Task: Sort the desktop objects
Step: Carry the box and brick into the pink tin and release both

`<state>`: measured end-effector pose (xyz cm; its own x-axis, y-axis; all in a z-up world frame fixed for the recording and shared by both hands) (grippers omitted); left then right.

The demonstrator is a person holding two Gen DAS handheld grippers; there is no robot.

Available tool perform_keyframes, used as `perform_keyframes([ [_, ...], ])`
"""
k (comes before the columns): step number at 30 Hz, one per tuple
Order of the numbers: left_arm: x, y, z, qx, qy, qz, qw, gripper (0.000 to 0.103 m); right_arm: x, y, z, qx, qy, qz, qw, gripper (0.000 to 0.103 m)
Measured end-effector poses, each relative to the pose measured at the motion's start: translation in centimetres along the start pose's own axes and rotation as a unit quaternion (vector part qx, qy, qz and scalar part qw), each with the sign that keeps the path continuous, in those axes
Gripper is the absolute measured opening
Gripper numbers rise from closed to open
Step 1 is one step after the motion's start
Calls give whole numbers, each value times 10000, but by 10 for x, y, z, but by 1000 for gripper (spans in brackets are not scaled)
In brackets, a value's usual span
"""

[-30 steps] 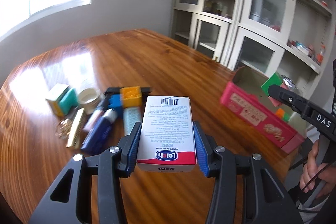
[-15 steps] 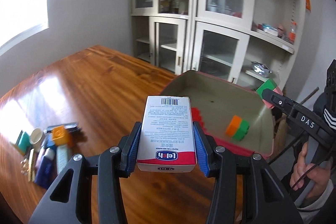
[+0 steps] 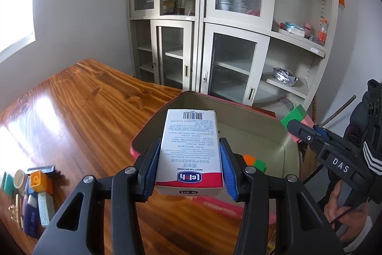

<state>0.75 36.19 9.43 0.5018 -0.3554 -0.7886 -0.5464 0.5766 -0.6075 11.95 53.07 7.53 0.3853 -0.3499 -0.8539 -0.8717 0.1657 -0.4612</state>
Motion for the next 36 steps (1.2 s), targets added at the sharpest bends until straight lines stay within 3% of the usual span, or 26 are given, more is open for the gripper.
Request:
perform_keyframes([
  [18, -18, 53, 23, 142, 5, -278, 9995, 51, -7, 16, 15, -57, 104, -93, 9999, 41],
  [20, -20, 58, 23, 223, -65, -327, 9992, 52, -7, 18, 18, -38, 165, -115, 9998, 50],
  [23, -21, 62, 19, 194, -210, -327, 9991, 71, -6, 19, 21, 50, 205, -107, 9997, 72],
  [36, -17, 51, 6, -122, -230, -218, 9994, 71, -2, 17, 15, -22, 240, -157, 9996, 77],
])
Point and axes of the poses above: each gripper's, at about its wrist camera, not at the fingertips, and y roughly the way its jaws point, z to its right, x to its underside, the point moved 2 cm from there along y, roughly the way its jaws point, and after that the axes turned 4 degrees about -y, right-handed, at the moved point
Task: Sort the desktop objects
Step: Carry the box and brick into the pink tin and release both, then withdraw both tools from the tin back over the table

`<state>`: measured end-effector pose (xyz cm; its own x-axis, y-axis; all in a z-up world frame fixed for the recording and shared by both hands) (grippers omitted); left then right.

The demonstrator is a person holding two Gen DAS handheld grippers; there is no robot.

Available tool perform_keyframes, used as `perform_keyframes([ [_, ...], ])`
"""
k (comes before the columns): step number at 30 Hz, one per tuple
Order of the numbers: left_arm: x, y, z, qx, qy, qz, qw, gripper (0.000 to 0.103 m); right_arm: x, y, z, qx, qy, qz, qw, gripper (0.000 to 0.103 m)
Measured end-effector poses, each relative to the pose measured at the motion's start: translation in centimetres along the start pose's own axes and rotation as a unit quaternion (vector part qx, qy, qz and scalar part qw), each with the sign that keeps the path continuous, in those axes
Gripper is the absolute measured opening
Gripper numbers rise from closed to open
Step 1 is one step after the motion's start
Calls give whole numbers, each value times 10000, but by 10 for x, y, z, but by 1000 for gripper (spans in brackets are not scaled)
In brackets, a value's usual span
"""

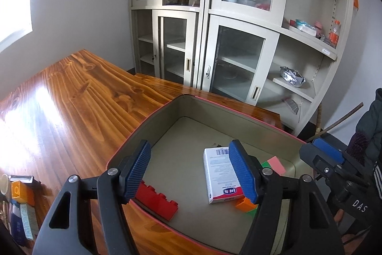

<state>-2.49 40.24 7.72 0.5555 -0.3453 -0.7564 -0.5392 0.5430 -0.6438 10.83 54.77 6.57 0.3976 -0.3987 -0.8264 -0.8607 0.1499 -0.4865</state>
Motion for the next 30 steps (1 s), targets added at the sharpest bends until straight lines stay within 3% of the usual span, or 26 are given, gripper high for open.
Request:
perform_keyframes([
  [11, 5, -17, -16, -159, -112, 118, 9997, 71, 2, -6, -11, -109, 33, 3, 9999, 86],
  [30, 25, -64, -58, -516, -412, 350, 9972, 71, 9, -18, -75, -552, -450, 8, 9975, 87],
])
Point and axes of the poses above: each gripper's, at about its wrist camera, not at the fingertips, and y roughly the way its jaws point, z to its right, x to its underside, the point moved 2 cm from there along y, roughly the way its jaws point, and after that the axes turned 4 degrees about -y, right-handed, at the moved point
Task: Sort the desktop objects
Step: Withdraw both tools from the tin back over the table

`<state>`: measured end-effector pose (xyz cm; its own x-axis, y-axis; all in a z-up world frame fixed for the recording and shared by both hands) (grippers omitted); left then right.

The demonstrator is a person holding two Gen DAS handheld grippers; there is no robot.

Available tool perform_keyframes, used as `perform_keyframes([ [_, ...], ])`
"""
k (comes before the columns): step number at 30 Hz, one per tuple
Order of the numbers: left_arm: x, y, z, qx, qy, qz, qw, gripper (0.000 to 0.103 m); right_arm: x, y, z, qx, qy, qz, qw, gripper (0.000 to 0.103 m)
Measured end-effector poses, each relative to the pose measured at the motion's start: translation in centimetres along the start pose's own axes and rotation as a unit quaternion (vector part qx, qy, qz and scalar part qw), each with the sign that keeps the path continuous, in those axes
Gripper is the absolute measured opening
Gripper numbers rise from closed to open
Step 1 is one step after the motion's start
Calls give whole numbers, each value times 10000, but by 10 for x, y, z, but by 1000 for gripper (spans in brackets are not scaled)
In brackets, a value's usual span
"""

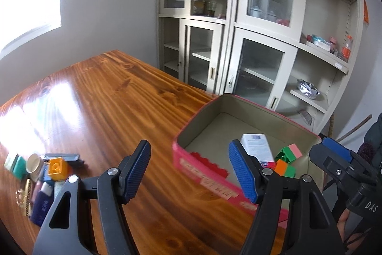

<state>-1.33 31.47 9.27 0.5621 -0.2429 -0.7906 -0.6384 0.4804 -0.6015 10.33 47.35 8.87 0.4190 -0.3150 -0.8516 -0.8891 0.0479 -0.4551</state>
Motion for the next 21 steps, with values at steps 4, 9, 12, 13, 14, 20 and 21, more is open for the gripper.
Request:
perform_keyframes([
  [4, 6, -10, -22, -121, -137, 36, 9998, 71, 3, 2, -21, -111, -141, -49, 9998, 87],
  [9, 15, -21, -58, -378, -372, 43, 9986, 71, 6, 6, -48, -255, -338, -93, 9991, 87],
  [12, 22, -27, -82, -595, -467, 39, 9971, 71, 10, 11, -64, -354, -439, -163, 9983, 87],
  [13, 25, -30, -93, -695, -509, 38, 9963, 71, 12, 14, -69, -388, -469, -207, 9979, 87],
  [14, 27, -33, -102, -769, -553, 31, 9955, 71, 13, 16, -75, -423, -497, -249, 9976, 87],
  [20, 48, -48, -166, -1274, -858, -62, 9881, 71, 19, 26, -105, -577, -752, -418, 9946, 87],
  [21, 53, -51, -178, -1389, -916, -95, 9860, 71, 20, 27, -109, -601, -797, -442, 9940, 87],
])
Point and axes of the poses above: each gripper's, at about its wrist camera, not at the fingertips, and y roughly the way its jaws point, z to its right, x to its underside, the point moved 2 cm from there along y, roughly the way its jaws point, and after that the axes turned 4 degrees about -y, right-handed, at the moved point
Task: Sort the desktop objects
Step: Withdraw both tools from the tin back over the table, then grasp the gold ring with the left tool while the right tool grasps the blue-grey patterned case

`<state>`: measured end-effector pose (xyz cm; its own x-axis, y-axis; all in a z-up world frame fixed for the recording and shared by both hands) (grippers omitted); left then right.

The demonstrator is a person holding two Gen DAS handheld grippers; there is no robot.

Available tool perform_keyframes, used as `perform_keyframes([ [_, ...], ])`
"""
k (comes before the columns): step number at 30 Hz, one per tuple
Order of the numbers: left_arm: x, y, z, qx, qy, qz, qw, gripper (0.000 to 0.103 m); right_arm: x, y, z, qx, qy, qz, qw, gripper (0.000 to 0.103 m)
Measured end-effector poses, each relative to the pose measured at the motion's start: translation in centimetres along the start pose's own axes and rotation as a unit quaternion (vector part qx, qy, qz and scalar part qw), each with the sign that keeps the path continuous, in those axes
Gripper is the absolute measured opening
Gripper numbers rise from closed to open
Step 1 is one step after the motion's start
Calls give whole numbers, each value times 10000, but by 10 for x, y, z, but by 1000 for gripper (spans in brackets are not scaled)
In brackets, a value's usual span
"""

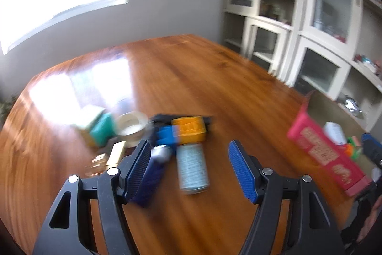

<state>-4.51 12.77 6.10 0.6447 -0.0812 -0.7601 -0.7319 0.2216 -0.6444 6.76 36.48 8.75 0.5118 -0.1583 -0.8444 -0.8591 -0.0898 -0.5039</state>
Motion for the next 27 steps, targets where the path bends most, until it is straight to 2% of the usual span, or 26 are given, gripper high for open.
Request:
perform_keyframes([
  [3, 6, 4, -38, -360, -199, -79, 9991, 71, 2, 8, -14, -91, -111, -101, 9998, 87],
  [7, 11, 13, -76, -574, -496, -217, 9969, 71, 7, 19, -34, -286, -244, -296, 9989, 87],
  [10, 13, 21, -92, -484, -644, -310, 9963, 71, 10, 26, -48, -367, -391, -416, 9977, 87],
  [17, 13, 38, -107, -416, -611, -477, 9961, 71, 15, 43, -66, -491, -476, -665, 9954, 87],
  [21, 12, 45, -116, -511, -570, -553, 9955, 71, 18, 55, -77, -593, -558, -817, 9933, 87],
  [24, 15, 47, -120, -372, -644, -560, 9957, 71, 20, 60, -85, -656, -622, -880, 9920, 87],
  [25, 15, 47, -120, -311, -653, -552, 9959, 70, 20, 63, -87, -676, -633, -910, 9915, 87],
  [27, 16, 45, -120, -218, -648, -523, 9963, 62, 22, 69, -92, -739, -637, -985, 9903, 87],
])
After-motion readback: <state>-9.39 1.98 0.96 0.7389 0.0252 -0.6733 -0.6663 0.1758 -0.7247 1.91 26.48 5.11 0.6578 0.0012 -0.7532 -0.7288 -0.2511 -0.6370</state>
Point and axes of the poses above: each gripper's, at about its wrist camera, not at the fingertips, and y roughly the way its jaws point, z to its right, x to its underside, the point moved 2 cm from there along y, roughly the way its jaws point, and after that the axes turned 4 degrees about -y, right-handed, at the moved point
